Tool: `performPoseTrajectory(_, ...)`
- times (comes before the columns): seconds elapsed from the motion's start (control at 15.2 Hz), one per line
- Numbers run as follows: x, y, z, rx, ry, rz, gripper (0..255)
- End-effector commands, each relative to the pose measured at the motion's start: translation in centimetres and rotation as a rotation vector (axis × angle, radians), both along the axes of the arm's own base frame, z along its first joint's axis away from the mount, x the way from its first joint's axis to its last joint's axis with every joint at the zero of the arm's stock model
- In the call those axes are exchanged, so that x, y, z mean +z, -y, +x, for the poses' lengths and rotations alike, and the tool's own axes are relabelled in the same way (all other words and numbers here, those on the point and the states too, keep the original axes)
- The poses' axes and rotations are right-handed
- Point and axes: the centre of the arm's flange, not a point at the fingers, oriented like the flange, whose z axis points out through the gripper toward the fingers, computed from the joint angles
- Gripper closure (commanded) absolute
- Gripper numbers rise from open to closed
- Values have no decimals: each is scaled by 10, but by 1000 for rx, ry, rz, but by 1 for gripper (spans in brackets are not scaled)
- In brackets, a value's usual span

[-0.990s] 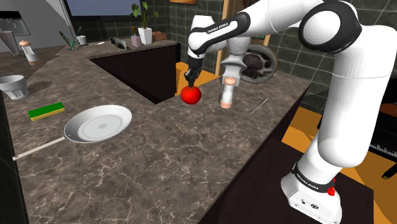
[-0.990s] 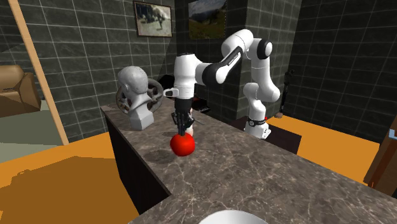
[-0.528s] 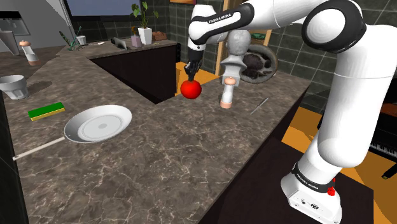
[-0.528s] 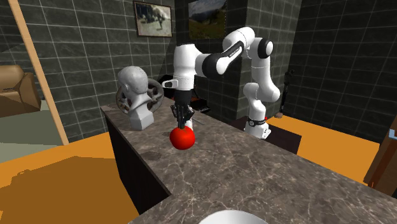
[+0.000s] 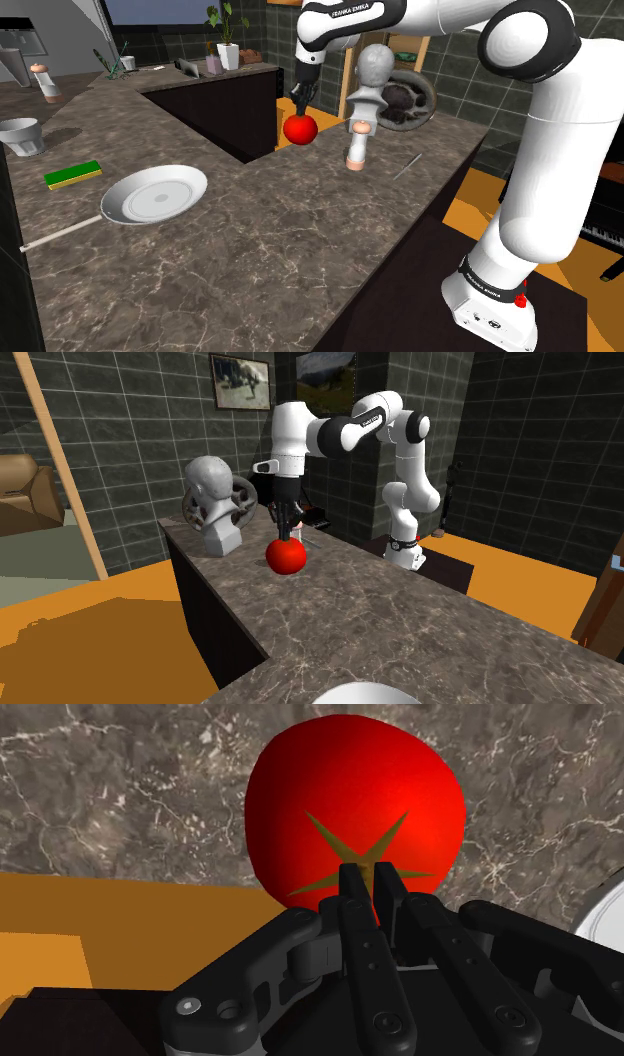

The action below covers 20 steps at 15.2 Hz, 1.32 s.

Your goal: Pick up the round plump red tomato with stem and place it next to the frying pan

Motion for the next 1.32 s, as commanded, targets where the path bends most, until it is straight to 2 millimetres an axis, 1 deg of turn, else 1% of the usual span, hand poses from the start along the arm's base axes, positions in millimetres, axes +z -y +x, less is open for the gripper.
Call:
performPoseTrajectory(0.0,10,0,0,0,0,0,255)
performPoseTrajectory(0.73,68,0,0,0,0,0,255)
performPoseTrajectory(0.79,69,0,0,0,0,0,255)
performPoseTrajectory(1.25,70,-87,-32,0,0,0,255)
